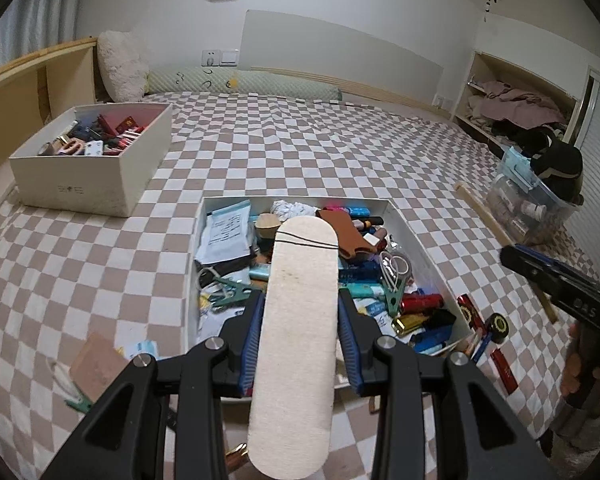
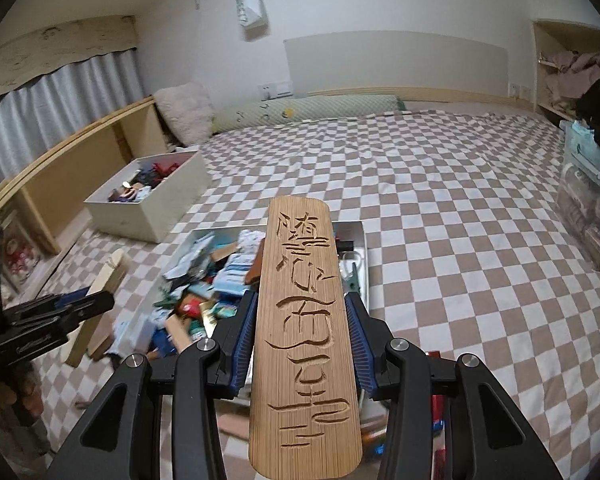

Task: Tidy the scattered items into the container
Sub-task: 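Carry the pale board and carved plaque over the white tray with both tools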

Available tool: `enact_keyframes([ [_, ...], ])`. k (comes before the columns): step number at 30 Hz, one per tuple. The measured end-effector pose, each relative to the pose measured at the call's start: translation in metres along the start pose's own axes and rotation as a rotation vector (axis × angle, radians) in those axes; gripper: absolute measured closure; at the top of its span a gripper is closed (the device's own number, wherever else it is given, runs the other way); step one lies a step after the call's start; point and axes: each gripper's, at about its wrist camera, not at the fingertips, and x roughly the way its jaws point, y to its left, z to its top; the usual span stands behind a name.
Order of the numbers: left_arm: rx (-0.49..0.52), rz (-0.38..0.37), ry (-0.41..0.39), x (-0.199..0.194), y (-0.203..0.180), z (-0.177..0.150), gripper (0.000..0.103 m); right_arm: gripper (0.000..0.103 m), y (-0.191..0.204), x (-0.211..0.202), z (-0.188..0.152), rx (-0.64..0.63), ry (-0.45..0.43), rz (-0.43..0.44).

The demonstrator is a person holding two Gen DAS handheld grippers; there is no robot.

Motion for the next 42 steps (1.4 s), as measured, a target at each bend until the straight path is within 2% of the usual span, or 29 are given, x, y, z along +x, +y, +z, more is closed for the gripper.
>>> enact_keyframes([
  [14, -0.022, -0.001, 0.036, 0.032, 0.014, 0.008, 0.068, 0.059, -0.026, 0.106, 0.023, 0.148, 0.13, 0.001],
  [20, -0.034, 0.005, 0.053, 0.04, 0.021, 0.006, 0.068, 0.059, -0.034, 0.133, 0.026, 0.224, 0.152, -0.019],
  [26, -0.041, 0.007, 0.064, 0.046, 0.023, 0.005, 0.068, 0.059, -0.037, 0.144, 0.024, 0.236, 0.171, -0.04],
  [27, -0.042, 0.008, 0.066, 0.046, 0.023, 0.005, 0.068, 0.058, -0.035, 0.144, 0.024, 0.223, 0.17, -0.051],
  [30, -0.037, 0.004, 0.068, 0.049, 0.021, 0.006, 0.068, 0.024, -0.031, 0.137, 0.023, 0.181, 0.156, -0.061],
  [42, -0.031, -0.036, 0.097, 0.065, 0.01, 0.011, 0.068, 0.023, -0.029, 0.117, 0.02, 0.158, 0.172, 0.002],
])
